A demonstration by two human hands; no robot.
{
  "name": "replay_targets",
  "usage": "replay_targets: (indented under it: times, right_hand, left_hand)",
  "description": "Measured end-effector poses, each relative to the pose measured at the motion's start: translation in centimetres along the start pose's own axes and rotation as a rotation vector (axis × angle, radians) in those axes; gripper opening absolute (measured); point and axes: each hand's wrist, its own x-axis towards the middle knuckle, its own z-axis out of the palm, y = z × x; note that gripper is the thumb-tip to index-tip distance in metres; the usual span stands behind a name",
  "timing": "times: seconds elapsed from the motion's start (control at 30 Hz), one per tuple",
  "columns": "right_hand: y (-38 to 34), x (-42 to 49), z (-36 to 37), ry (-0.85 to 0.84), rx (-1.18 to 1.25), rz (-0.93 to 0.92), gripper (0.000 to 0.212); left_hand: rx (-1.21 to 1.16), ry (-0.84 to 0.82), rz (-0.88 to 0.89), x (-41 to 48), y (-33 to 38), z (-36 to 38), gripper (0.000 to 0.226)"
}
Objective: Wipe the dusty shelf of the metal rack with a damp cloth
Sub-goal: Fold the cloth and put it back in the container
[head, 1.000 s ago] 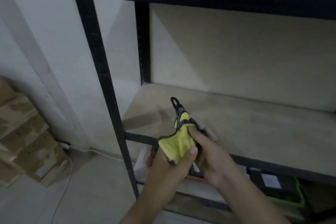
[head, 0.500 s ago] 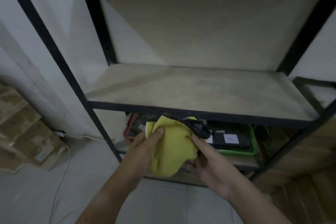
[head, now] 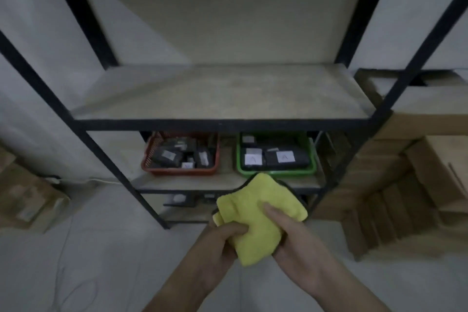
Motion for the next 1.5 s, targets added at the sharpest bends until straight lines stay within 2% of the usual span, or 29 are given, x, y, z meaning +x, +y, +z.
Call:
replay_targets:
  times: [0.1, 0.17, 0.27, 0.33, 0.4, 0.43, 0.47, 0.5, 0.57, 0.63, 0.73, 0.8, 0.83, 0.87, 0.93, 1.0, 1.13, 1.23, 1.3, 1.4, 1.5]
  right_hand:
    - [0.8, 0.2, -2.6, 0.183, -0.093, -0.066, 0.055]
    - [0.9, 0.4, -4.7, 0.239, -0.095, -0.067, 0.043]
    - [0.0, 0.4, -8.1, 0.244, -0.037, -0.029, 0.029]
    - [-0.5, 0.4, -10.5, 0.241, -0.062, -0.039, 0.025]
    - [-0.7, 0.8, -13.6, 0.317, -0.218, -0.1, 0.026]
    - [-0.7, 1.1, -15.2, 0.379, -0.335, -0.14, 0.028]
    - [-0.7, 1.4, -17.0, 0.421, -0.477, -0.183, 0.028]
    - [-0.7, 2.0, -18.8, 0.412, -0.624, -0.205, 0.028]
    - [-0.7, 3.2, -22.4, 0.24, -0.804, -0.161, 0.029]
    - [-0.9, 4.8, -26.7, 0.107, -0.76, -0.08, 0.027]
    - [-0.1, 8.3, -34.7, 0.201, -0.802, -0.087, 0.018]
    - [1.5, 11.0, -40.3, 0.294, -0.831, 0.0, 0.045]
    - [2.7, 12.3, -42.8, 0.255, -0.737, 0.116, 0.055]
    - [4.1, 13.4, -45.2, 0.16, -0.58, 0.247, 0.054]
    - [7.1, 15.6, -49.4, 0.083, -0.349, 0.375, 0.039]
    - [10.6, 17.9, -54.1, 0.141, -0.314, 0.308, 0.034]
    - [16.8, 22.6, -63.6, 0.385, -0.346, 0.207, 0.039]
    - [19.9, 26.6, -69.6, 0.46, -0.362, 0.186, 0.039]
    - [21.3, 29.6, -73.0, 0.458, -0.412, 0.165, 0.042]
    - [22.8, 34.3, -77.1, 0.419, -0.476, 0.126, 0.044]
    - [23.6, 39.1, -79.5, 0.376, -0.522, 0.1, 0.042]
  left_hand:
    - [0.034, -0.035, -0.044, 1.9, -1.7, -0.6, 0.035]
    - [0.228, -0.051, -0.069, 3.3, -3.2, -0.8, 0.033]
    - [0.465, -0.061, -0.126, 5.3, -5.9, -0.5, 0.046]
    - [0.694, 0.007, -0.031, 6.5, -7.7, 0.6, 0.053]
    - [0.99, 0.125, 0.168, 7.6, -9.6, 2.5, 0.046]
    - [1.03, 0.146, 0.24, 8.1, -10.6, 3.5, 0.038]
    - [1.026, 0.1, 0.256, 8.6, -11.7, 4.7, 0.033]
    - [0.984, 0.017, 0.21, 9.3, -12.9, 6.0, 0.037]
    - [0.847, -0.062, 0.062, 11.5, -15.8, 7.7, 0.056]
    - [0.806, 0.008, 0.027, 15.3, -18.9, 7.8, 0.054]
    - [0.705, 0.114, -0.021, 21.6, -23.7, 6.2, 0.028]
    - [0.609, 0.062, -0.124, 25.6, -27.2, 5.1, 0.03]
    - [0.563, 0.037, -0.182, 27.5, -28.8, 4.8, 0.032]
    - [0.533, 0.009, -0.232, 29.2, -30.4, 4.4, 0.033]
    - [0.608, -0.025, -0.291, 33.2, -34.0, 2.6, 0.03]
    - [0.79, 0.002, -0.285, 37.8, -37.5, 0.0, 0.024]
    - [1.106, 0.095, -0.226, 47.4, -44.2, -5.8, 0.014]
    - [1.466, -0.027, -0.241, 54.4, -49.0, -8.9, 0.039]
    - [1.615, -0.115, -0.243, 59.0, -51.6, -9.9, 0.056]
    - [1.643, -0.062, -0.2, 65.1, -54.9, -10.8, 0.065]
    - [1.571, 0.024, -0.175, 69.5, -57.2, -11.8, 0.063]
